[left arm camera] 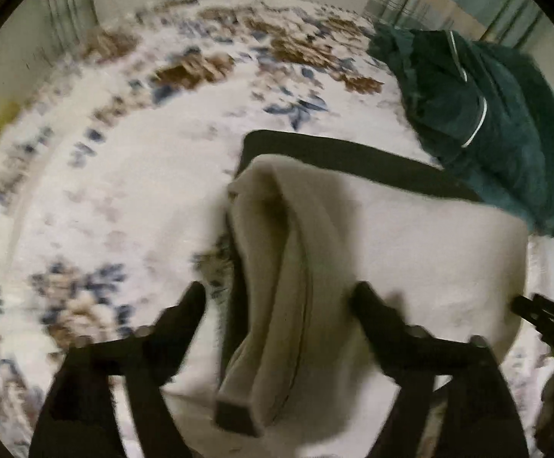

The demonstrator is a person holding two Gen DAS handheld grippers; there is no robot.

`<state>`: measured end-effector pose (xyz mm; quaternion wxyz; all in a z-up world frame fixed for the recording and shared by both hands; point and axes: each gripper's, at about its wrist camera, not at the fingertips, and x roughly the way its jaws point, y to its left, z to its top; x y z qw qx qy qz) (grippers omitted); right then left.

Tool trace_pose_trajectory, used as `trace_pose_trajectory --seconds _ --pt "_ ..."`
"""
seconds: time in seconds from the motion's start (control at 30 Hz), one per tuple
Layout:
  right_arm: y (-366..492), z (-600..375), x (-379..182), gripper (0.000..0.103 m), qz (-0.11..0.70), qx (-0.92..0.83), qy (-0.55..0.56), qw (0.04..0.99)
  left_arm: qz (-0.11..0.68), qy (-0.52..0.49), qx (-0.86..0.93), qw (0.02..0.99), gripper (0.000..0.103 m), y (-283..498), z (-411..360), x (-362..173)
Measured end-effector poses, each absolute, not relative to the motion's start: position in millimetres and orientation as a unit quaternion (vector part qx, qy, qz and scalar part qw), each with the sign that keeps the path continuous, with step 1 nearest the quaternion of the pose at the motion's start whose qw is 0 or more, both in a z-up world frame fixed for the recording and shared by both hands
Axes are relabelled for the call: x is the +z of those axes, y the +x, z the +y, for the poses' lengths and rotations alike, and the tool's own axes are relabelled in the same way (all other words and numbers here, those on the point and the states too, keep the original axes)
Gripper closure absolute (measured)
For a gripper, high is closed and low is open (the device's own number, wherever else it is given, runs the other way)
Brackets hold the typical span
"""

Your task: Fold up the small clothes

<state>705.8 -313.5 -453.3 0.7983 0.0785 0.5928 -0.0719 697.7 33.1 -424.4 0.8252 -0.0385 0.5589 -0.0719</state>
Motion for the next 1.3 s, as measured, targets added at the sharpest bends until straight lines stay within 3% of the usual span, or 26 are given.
trace_pose_trajectory --seconds 0.03,0.1,0.33,0.93,1.3 --pt "695 -310 -451 0.008 0.593 -0.086 0.066 0.798 0.555 -0.028 -0.065 0.829 0.004 688 30 -421" --pt "675 -305 -445 0.004 0.587 -0.109 0.056 0.801 0.552 -0.011 -0.049 0.833 0.002 672 24 -415" --pt "618 -286 -386 0.002 0.549 -0.155 0.036 0.821 0.532 0.010 -0.006 0.847 0.002 617 14 -376" --pt "393 -242 -136 0.002 0.432 -0.171 0.006 0.886 0.410 0.007 -0.006 0.912 0.002 417 8 -153" --pt "258 -224 -17 0.002 0.364 -0.151 0.001 0.919 0.357 -0.002 -0.010 0.934 0.002 320 10 -71"
